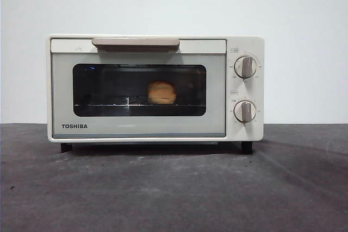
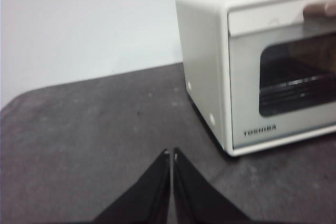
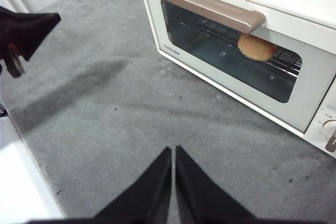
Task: The left arm flap open the oven, the right arm pick bread and place it into oven, the left arm flap close the oven
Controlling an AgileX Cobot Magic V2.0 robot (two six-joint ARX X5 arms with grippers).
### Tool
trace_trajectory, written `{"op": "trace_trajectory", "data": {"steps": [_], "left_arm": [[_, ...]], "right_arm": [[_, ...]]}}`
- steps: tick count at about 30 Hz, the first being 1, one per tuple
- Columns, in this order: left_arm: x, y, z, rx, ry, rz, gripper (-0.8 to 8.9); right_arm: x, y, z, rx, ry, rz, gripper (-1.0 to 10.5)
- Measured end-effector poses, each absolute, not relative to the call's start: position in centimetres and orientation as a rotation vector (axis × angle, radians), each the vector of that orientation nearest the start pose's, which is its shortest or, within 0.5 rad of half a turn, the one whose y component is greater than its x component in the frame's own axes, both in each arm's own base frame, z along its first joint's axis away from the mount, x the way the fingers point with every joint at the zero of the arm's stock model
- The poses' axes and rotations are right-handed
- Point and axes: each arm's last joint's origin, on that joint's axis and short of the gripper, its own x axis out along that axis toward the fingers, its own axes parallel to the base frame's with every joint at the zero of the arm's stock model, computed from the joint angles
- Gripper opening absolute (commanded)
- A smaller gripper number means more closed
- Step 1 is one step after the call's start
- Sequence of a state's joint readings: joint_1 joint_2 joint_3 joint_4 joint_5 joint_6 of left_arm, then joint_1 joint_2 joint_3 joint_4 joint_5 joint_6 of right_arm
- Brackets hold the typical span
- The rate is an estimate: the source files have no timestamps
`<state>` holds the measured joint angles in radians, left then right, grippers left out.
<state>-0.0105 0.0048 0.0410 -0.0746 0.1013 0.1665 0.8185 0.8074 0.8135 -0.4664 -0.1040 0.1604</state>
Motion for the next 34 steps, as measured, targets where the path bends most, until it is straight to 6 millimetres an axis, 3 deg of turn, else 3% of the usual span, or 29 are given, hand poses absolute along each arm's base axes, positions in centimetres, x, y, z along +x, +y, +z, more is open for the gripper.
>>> {"op": "trace_trajectory", "data": {"steps": [9,34], "left_arm": [[9.5,-0.4,15.8,0.159,0.136,-0.123,0.16],[9.5,-0.4,15.7,0.135,0.14,-0.121,0.16]], "right_arm": [[11.3,12.5,31.3,-0.02,0.517,0.866,0.1],[11.3,12.5,31.3,-0.018,0.511,0.867,0.1]]}}
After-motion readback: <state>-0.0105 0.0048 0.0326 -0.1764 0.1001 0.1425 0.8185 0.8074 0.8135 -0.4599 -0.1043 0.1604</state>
